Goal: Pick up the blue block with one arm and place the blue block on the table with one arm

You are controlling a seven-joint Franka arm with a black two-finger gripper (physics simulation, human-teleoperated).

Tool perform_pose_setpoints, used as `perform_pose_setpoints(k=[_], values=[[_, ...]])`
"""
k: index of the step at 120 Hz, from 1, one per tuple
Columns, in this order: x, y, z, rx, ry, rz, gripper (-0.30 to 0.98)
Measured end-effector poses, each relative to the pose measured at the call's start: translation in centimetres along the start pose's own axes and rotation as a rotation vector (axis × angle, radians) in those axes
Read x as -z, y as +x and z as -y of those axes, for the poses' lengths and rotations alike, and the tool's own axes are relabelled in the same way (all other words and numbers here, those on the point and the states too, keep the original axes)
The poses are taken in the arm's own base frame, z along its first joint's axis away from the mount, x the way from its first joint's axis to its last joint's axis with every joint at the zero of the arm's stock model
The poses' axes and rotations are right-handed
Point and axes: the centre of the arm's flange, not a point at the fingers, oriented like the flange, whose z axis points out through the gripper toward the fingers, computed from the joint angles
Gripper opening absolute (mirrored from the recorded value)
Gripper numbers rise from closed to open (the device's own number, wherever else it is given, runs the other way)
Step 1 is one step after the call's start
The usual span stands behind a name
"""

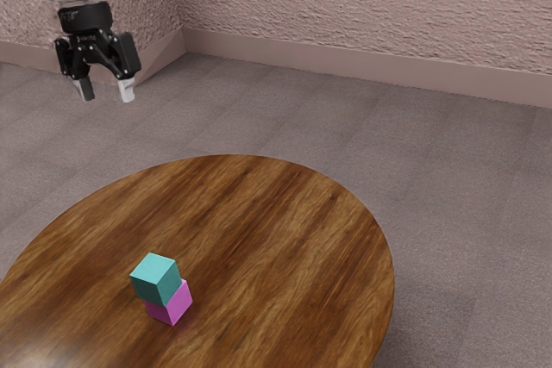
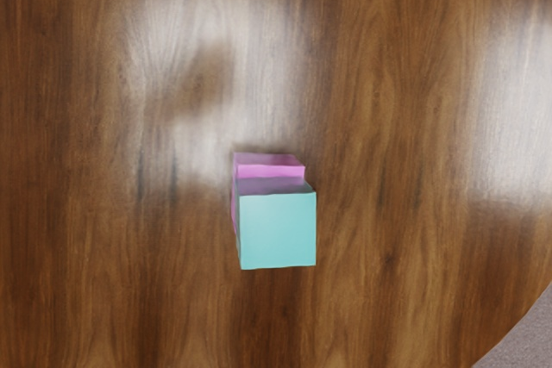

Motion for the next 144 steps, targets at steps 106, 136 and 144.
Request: perform_pose_setpoints(k=[106, 136, 144], values=[[-25.6, -8.9, -1.3, -0.026, 0.082, -0.191, 0.66], [-28.6, -7.6, -1.2, -0.002, 0.088, -0.139, 0.66], [-29.3, -7.2, -1.5, -0.005, 0.089, -0.134, 0.66]])
